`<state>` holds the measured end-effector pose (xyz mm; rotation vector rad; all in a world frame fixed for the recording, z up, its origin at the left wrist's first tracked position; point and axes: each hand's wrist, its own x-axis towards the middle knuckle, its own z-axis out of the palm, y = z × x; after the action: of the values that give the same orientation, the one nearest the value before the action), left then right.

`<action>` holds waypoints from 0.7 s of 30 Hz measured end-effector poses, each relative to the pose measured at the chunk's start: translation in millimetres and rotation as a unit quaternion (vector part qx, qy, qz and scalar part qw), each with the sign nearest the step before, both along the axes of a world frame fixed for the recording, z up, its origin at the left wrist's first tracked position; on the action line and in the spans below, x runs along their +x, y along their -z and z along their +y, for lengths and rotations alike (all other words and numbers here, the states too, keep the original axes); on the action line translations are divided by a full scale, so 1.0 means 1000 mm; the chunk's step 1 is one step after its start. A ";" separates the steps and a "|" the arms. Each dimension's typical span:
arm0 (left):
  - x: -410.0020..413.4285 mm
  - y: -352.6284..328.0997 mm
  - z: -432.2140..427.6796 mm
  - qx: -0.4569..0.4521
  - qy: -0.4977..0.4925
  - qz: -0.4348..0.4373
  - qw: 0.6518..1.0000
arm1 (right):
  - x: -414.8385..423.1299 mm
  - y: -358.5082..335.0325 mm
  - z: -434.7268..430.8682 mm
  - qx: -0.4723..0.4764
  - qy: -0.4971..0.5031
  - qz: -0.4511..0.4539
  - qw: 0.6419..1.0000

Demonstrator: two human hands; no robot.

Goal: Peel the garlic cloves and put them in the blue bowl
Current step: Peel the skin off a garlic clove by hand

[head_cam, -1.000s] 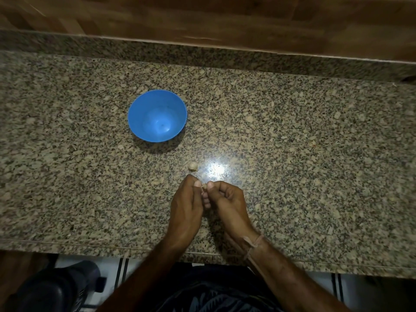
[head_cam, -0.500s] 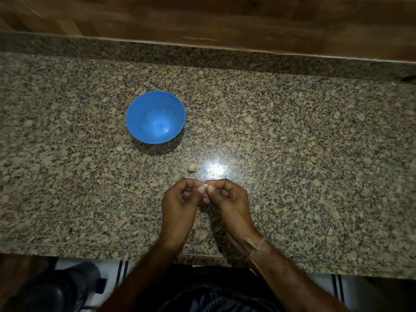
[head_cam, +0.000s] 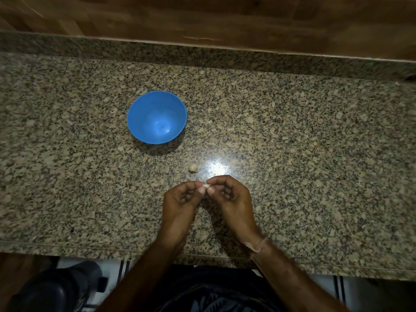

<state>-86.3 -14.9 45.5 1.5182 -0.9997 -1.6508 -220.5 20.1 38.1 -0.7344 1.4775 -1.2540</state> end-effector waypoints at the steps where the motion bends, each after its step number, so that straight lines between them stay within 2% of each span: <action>1: 0.000 0.000 0.000 0.003 0.000 0.006 1.000 | -0.001 0.000 0.000 -0.006 -0.008 0.016 1.000; 5: 0.001 0.000 -0.001 0.019 0.003 0.028 0.999 | -0.001 -0.002 -0.002 -0.011 -0.016 0.045 0.999; 10: 0.002 -0.004 -0.001 0.018 0.005 0.037 0.999 | 0.000 -0.002 -0.002 0.007 -0.008 0.019 1.000; 17: 0.003 -0.004 -0.003 -0.057 0.042 -0.061 0.996 | -0.004 -0.004 -0.006 -0.003 -0.038 0.076 0.996; 21: 0.002 -0.006 -0.004 -0.061 0.049 -0.079 0.994 | -0.005 0.003 -0.008 0.008 -0.035 0.053 0.998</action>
<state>-84.0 -18.4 51.3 1.5564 -1.2558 -1.5239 -225.8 11.7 35.6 -0.8449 1.5321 -1.1636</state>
